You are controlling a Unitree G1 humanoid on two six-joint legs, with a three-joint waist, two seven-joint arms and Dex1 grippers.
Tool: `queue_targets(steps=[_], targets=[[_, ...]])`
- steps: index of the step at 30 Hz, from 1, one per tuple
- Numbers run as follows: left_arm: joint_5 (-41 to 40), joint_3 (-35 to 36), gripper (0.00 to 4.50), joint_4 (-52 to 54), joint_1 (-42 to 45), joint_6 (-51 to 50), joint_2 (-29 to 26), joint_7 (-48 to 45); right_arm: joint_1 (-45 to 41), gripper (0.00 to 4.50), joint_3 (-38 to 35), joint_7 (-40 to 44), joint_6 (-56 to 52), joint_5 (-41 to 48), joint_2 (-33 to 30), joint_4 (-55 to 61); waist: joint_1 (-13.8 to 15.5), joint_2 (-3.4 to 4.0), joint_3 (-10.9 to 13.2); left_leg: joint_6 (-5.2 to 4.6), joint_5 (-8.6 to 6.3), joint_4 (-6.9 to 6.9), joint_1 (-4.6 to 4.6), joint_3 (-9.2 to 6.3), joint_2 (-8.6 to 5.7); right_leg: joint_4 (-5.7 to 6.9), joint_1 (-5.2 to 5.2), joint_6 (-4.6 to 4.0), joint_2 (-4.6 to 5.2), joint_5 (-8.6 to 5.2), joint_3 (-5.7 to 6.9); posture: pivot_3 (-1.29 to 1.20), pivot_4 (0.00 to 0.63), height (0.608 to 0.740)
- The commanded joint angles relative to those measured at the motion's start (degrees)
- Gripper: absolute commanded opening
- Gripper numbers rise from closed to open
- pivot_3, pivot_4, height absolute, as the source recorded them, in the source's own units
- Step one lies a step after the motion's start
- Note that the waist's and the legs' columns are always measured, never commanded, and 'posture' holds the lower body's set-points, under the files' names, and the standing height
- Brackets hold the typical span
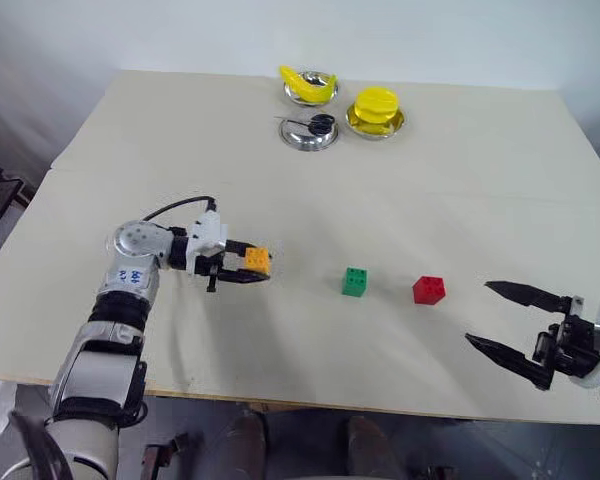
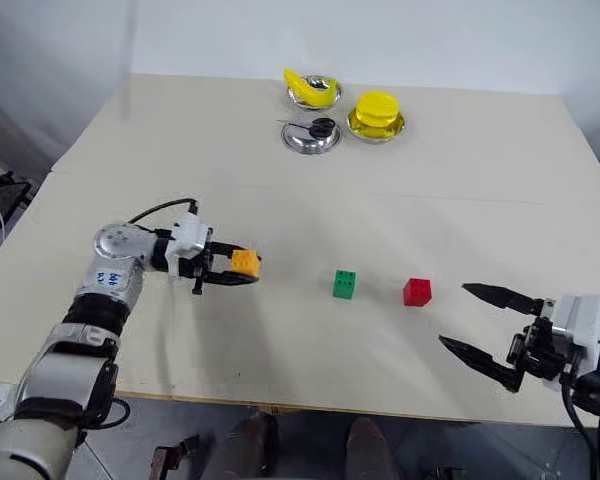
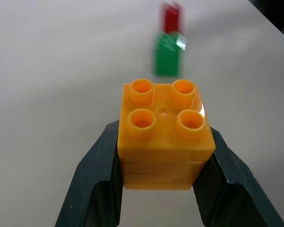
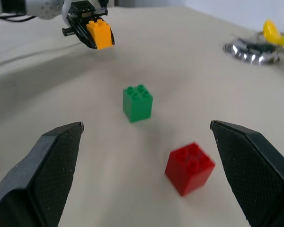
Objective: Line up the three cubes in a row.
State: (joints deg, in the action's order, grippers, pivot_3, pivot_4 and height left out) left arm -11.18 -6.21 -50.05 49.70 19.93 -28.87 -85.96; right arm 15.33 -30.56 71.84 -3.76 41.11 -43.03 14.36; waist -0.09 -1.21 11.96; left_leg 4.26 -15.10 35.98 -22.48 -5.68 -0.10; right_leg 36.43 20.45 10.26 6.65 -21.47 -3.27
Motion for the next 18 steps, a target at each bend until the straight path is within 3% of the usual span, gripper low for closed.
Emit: queue_targets(steps=[1,6,18], targets=[[3.5,-1.0,1.53,-8.6,4.3,7.0,1.7,-1.4,1.1,4.5,-2.5,-0.8,-1.2,2.0,-0.4,3.8,-0.2,-0.05,0.0,0.0,0.0,0.0,-0.02,0.01,0.01,0.01,0.03,0.01,-0.01,0.0,0.0,0.0,0.15,0.74],[5.6,-0.8,1.53,-15.7,7.6,10.3,3.7,-1.9,2.2,4.5,-2.7,-2.0,-2.2,2.3,0.2,6.0,-0.2,-0.09,0.1,0.0,0.0,0.01,-0.05,0.0,0.01,0.07,0.1,0.02,-0.01,0.0,0.0,0.0,0.15,0.74],[8.3,-0.1,1.53,-19.5,7.6,10.9,5.6,-1.1,0.7,4.5,-2.2,-3.3,-3.0,2.2,0.1,6.5,0.0,-0.1,0.1,0.0,0.0,0.06,-0.06,0.0,0.0,0.11,0.09,0.04,0.0,0.01,0.0,0.0,0.15,0.74]])
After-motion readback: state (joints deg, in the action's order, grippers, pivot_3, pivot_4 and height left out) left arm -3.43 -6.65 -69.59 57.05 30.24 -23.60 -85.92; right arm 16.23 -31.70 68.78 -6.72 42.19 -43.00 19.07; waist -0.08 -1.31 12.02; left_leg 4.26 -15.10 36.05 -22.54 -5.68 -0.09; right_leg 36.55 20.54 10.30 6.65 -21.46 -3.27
